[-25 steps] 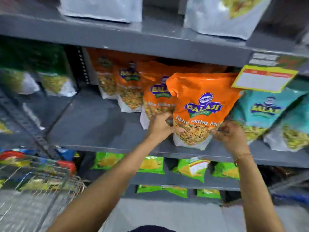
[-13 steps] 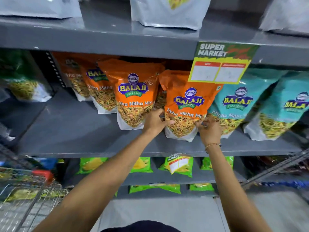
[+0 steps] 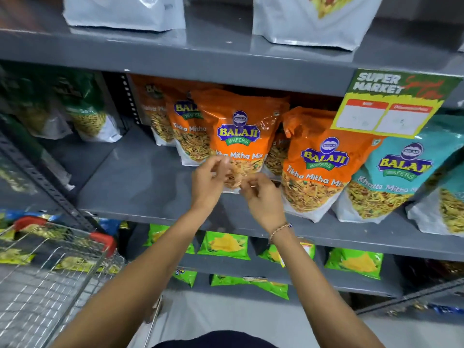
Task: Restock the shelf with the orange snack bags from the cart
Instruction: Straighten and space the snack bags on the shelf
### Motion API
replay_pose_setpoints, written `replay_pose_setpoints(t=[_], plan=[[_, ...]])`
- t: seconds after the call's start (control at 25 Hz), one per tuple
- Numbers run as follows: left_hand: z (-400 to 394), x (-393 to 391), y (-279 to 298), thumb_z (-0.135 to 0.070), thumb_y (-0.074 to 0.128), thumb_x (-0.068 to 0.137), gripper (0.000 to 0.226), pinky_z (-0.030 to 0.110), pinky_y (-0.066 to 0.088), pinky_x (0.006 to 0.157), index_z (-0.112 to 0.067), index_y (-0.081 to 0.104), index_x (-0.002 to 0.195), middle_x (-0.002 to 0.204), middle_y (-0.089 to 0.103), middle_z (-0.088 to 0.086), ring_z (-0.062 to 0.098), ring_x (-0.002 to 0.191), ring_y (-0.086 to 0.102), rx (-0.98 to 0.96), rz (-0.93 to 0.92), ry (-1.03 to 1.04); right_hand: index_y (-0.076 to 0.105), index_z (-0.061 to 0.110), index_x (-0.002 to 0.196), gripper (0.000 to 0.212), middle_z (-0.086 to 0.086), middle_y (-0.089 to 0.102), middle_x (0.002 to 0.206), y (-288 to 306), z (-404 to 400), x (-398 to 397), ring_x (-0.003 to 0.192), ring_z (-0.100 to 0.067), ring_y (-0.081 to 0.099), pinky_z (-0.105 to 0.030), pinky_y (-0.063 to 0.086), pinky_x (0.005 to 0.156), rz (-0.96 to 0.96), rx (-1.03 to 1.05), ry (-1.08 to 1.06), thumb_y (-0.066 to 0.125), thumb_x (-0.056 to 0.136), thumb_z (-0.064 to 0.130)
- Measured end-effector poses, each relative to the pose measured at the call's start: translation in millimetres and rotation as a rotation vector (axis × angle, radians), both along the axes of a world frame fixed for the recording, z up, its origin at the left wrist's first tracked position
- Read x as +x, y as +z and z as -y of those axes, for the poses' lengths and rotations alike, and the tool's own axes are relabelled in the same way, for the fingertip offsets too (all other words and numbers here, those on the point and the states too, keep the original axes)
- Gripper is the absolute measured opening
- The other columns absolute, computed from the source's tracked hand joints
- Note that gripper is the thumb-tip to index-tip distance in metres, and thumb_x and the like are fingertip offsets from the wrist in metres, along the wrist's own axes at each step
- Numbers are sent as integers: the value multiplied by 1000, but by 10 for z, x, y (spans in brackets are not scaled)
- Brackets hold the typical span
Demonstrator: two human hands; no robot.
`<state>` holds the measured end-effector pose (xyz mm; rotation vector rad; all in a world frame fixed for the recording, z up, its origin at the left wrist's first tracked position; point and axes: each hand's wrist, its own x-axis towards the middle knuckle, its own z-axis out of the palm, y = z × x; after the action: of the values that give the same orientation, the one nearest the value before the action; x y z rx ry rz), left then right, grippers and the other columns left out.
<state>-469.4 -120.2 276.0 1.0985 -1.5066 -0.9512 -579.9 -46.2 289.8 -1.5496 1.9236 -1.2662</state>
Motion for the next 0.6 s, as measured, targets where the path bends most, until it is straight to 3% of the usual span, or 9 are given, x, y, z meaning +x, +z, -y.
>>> replay_pose_setpoints(t=[0.12, 0.2, 0.28, 0.4, 0.52, 0.6], plan=[[351, 494, 77, -40, 46, 89, 22, 43, 54, 84, -26, 62, 93, 96, 70, 4, 20, 92, 64, 55, -71, 224, 62, 6, 98, 28, -17, 69, 98, 19, 440, 471, 92, -31, 63, -48, 51, 86, 254, 10, 136, 45, 94, 27], [593, 716, 177, -42, 39, 91, 32, 41, 46, 94, -21, 56, 109, 116, 64, 9, 26, 109, 57, 189, -50, 256, 55, 11, 117, 33, -10, 61, 118, 94, 717, 807, 111, -23, 56, -44, 41, 105, 336, 56, 172, 41, 95, 31], [791, 841, 280, -43, 31, 95, 47, 38, 36, 100, -15, 41, 131, 136, 50, 13, 28, 124, 46, 327, 20, 212, 37, 8, 135, 44, -3, 47, 133, 182, 963, 1071, 127, -16, 40, -31, 23, 115, 364, 76, 121, 39, 96, 29], [1041, 911, 357, -45, 24, 96, 57, 37, 31, 106, -13, 25, 143, 149, 35, 12, 28, 134, 36, 425, 22, 129, 30, -1, 139, 53, -17, 36, 147, 145, 1388, 1277, 138, -28, 32, -34, 22, 116, 379, 65, -26, 35, 97, 31], [1151, 903, 377, -50, 20, 95, 60, 40, 29, 109, -15, 25, 143, 151, 33, 10, 29, 136, 34, 540, -57, 83, 47, -6, 126, 67, -27, 50, 134, 38, 1673, 1296, 124, -41, 47, -39, 36, 103, 580, 209, -252, 22, 95, 48], [1169, 886, 329, -54, 16, 93, 64, 43, 23, 116, -17, 21, 145, 154, 25, 8, 28, 140, 26, 565, -53, 22, 48, -7, 125, 72, -28, 52, 132, 37, 1758, 1307, 120, -41, 50, -38, 38, 99, 682, 225, -334, 16, 95, 49]])
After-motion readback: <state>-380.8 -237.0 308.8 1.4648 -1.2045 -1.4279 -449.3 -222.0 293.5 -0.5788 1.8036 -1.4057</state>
